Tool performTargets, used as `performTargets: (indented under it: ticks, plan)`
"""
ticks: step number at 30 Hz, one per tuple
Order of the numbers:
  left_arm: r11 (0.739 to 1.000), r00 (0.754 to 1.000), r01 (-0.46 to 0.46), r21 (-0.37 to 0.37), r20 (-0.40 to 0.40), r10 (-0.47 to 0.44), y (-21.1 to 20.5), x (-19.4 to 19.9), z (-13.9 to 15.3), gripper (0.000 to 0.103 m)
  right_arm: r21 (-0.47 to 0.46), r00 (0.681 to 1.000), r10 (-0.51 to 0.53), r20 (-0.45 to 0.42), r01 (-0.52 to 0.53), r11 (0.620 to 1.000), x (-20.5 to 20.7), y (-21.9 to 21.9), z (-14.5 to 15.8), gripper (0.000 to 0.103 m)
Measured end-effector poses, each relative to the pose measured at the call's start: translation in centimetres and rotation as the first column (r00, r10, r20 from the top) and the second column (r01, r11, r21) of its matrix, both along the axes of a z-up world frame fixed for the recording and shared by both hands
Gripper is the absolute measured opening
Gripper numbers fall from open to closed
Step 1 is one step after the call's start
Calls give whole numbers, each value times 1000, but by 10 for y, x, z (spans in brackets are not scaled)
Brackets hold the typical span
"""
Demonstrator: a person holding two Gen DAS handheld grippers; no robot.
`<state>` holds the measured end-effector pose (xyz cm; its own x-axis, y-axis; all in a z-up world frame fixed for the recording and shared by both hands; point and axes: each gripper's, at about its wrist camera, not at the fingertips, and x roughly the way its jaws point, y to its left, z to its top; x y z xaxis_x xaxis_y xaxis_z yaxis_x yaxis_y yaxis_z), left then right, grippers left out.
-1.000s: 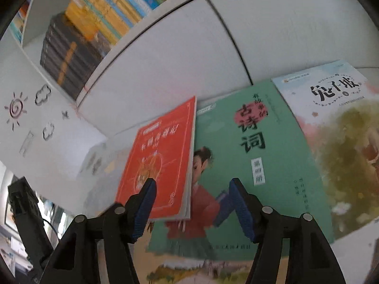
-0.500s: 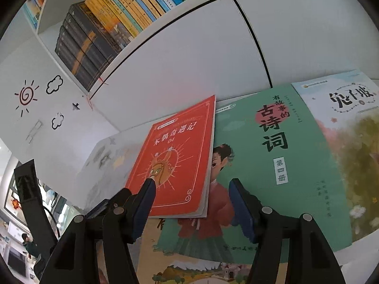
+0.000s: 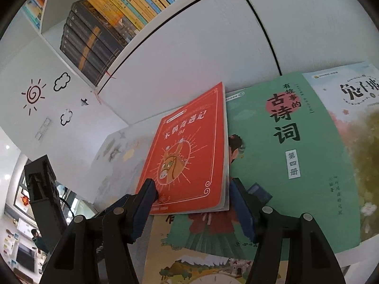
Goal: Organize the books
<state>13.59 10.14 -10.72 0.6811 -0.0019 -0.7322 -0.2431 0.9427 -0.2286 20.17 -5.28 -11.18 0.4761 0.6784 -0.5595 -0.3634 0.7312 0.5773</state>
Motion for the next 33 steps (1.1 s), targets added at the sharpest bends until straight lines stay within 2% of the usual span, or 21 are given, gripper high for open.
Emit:
performTargets:
  ticks: [5,9,11,15,18,20,21,23,24,25,27,29,31,33]
  plan:
    - [999,999,36,11,-5,-36,-10,-4,2,65,-11,1000,-12,-20,12,1000,-6,-7,1,64]
    - [995,996,89,-35,-12,-89,-18,-18,5,65,-34,999,-11,-42,10,999,-18,-16,4,64]
    - [991,992,127,-38,-15,-127,-25,-34,9,65,-59,998,-1,-57,-2,998,-28,-18,6,64]
    - [979,978,204,8,-36,-203,-37,-67,13,65,-137,995,17,-99,-30,990,-64,-20,9,64]
    - [968,967,251,3,-50,-251,-41,-99,13,65,-151,994,16,-111,-33,988,-97,-30,10,64]
    - [950,948,311,-9,-65,-311,-44,-123,15,65,-142,992,26,-127,-44,989,-123,-41,11,64]
    - [931,928,364,-7,-80,-364,-47,-139,13,65,-133,989,39,-144,-58,989,-141,-48,11,64]
    - [879,871,476,-31,-126,-476,-50,-174,5,65,-115,981,86,-174,-107,988,-172,-59,11,63]
    - [874,864,484,-42,-134,-485,-48,-184,2,65,-103,976,116,-184,-136,985,-185,-64,11,63]
    - [878,870,478,-33,-117,-479,-46,-191,3,65,-122,975,128,-184,-152,981,-201,-71,12,63]
    - [896,890,440,-49,-105,-443,-38,-193,7,65,-201,985,83,-152,-113,973,-212,-80,16,63]
    - [923,924,372,-100,-52,-378,-25,-185,13,65,-253,994,38,-102,-62,965,-210,-88,23,63]
    - [953,957,281,-116,-44,-287,-13,-172,14,65,-242,997,5,-74,-23,970,-195,-91,28,63]
    - [961,968,234,-148,-57,-245,-6,-158,12,65,-222,998,2,-59,-15,975,-179,-86,30,63]
